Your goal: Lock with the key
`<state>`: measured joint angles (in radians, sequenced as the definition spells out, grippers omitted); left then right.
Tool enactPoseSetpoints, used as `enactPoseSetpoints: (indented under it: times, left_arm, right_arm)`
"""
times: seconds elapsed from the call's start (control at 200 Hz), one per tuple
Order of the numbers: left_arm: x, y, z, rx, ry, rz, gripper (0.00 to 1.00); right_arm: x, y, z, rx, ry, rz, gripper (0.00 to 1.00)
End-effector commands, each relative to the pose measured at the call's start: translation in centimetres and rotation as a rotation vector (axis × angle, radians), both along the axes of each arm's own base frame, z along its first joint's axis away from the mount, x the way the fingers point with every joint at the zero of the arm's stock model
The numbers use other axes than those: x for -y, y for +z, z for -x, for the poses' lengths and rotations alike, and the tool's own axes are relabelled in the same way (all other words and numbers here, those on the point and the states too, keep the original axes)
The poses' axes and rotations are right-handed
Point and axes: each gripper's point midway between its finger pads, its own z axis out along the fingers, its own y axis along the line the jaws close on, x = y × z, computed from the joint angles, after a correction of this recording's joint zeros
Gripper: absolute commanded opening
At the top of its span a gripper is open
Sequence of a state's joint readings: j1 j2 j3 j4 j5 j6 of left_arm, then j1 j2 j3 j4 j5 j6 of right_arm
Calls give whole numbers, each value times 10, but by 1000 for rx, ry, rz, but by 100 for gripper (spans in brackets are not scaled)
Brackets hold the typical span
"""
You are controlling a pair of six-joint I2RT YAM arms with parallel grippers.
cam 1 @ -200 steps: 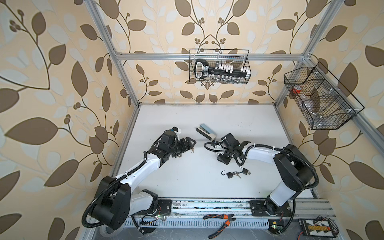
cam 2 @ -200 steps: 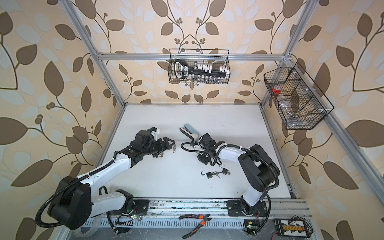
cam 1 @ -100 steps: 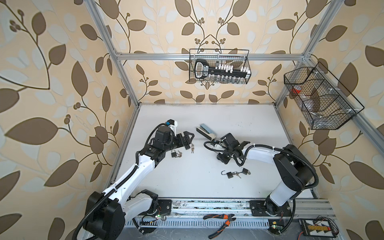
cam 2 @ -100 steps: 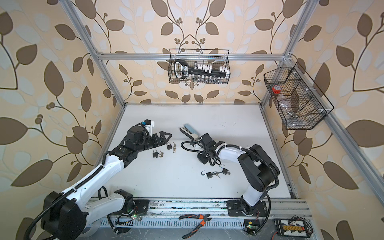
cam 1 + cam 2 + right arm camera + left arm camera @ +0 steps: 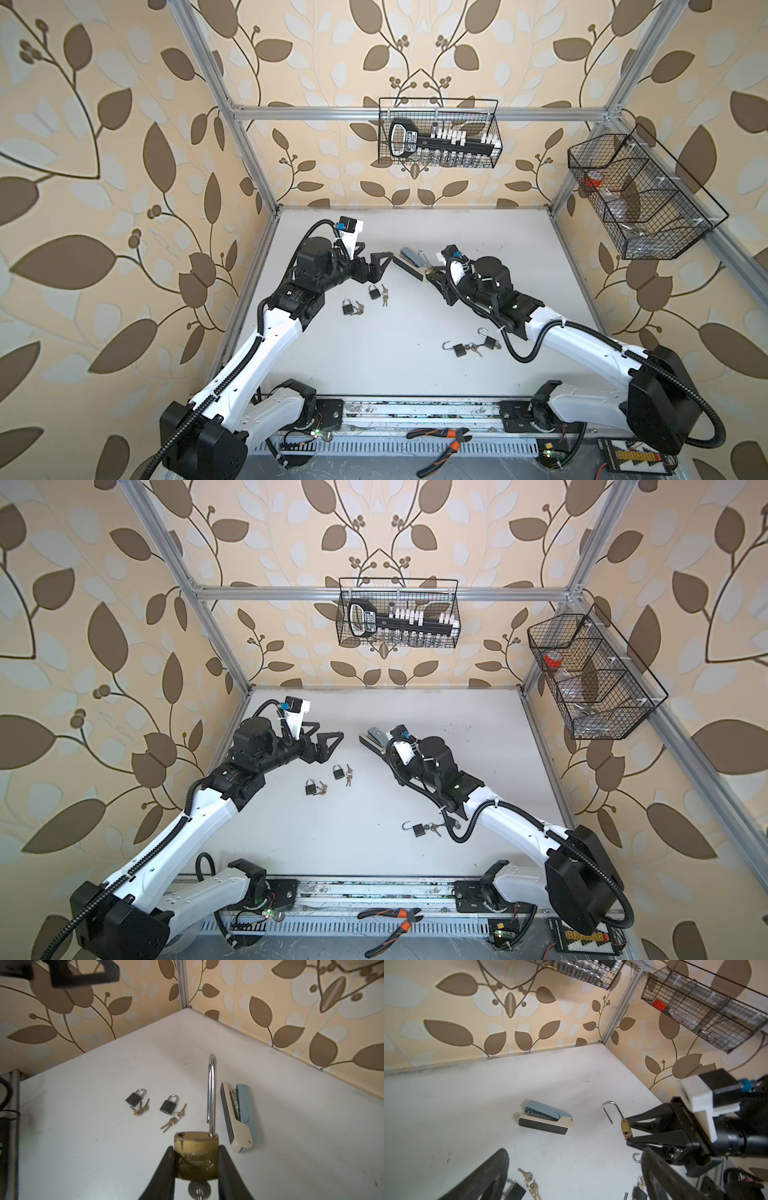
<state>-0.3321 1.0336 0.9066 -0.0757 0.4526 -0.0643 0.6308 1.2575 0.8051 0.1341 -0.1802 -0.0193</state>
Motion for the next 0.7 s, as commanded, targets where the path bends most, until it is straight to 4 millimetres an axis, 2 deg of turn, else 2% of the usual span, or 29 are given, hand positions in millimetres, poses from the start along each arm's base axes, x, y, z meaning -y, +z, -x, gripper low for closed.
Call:
enactPoseSetpoints:
  times: [0.0,0.12,0.195,0.3,0.455,0.55,0.695]
  left_arm:
    - [16,25,24,233,-219,-99,99]
    - [21,22,38,284,-326,-190,99]
    - [19,25,36,299,-307,-208,99]
    - [18,29,43,324,-338,-240,99]
    - [29,25,76,492,-518,-255,99]
    - [33,30,92,531,-608,-231,99]
    - [38,32,93,464,-642,-180,99]
  right_arm:
    - [-23,20,24,-16,216,38,0]
    - [-31,27,42,-7,350,84,0]
    - [-34,26,52,-29,430,117,0]
    - [-31,22,68,-42,518,162,0]
    - [-26,24,82,-28,586,171,0]
    - [-23,26,79,3,574,203,0]
    - [-16,29,79,94,556,229,0]
